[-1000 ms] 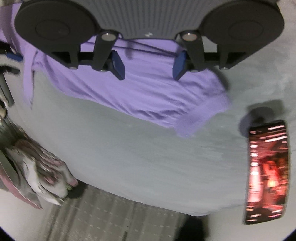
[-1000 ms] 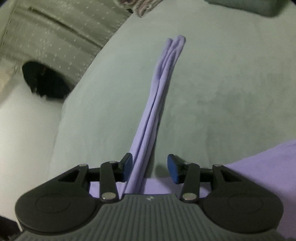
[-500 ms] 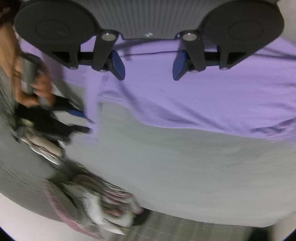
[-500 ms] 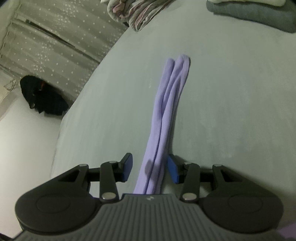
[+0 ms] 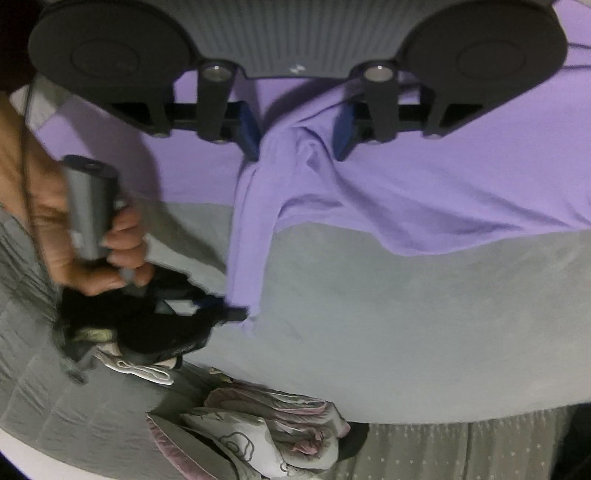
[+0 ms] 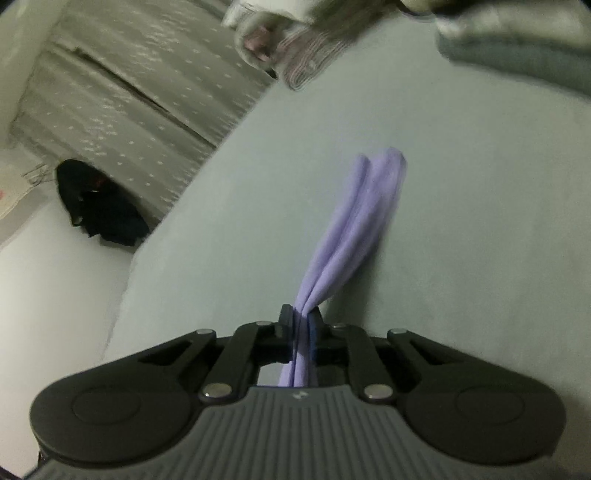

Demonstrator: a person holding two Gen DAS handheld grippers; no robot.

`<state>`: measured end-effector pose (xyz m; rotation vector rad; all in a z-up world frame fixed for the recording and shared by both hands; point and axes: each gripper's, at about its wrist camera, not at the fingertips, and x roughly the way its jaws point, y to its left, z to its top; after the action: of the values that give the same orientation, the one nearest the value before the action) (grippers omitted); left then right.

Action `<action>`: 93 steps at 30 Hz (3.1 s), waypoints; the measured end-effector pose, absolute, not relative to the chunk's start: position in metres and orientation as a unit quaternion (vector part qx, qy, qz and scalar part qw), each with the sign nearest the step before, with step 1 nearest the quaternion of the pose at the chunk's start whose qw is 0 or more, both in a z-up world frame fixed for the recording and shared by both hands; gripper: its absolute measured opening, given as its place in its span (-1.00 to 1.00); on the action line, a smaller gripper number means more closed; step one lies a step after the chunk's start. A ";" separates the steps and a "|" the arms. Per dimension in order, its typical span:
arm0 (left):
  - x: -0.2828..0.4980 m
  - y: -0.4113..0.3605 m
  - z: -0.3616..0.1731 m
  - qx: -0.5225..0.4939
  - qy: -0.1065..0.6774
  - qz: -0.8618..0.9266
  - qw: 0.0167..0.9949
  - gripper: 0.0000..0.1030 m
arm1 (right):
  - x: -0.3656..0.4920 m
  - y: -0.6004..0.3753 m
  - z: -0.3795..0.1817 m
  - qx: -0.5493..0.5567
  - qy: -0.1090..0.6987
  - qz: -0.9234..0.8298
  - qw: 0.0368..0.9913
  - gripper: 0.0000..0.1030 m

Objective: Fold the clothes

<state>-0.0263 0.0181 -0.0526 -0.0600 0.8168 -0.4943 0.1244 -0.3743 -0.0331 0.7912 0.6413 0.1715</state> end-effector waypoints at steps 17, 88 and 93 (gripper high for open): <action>-0.040 0.042 -0.029 -0.088 0.353 -0.269 0.892 -0.88 | 0.007 -0.364 0.057 0.151 0.174 0.094 0.969 -0.81; -0.007 0.171 -0.058 -0.130 0.379 -0.258 0.879 -0.21 | 0.165 -0.209 -0.083 0.356 0.521 0.403 0.663 -0.24; -0.009 0.200 -0.053 -0.147 0.359 -0.192 0.901 -0.26 | 0.179 -0.197 -0.085 0.396 0.506 0.386 0.662 -0.25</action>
<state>-0.0085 0.2005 -0.0530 -0.3044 0.7434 -0.3970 0.1792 -0.1969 -0.0851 0.8952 1.1433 0.8737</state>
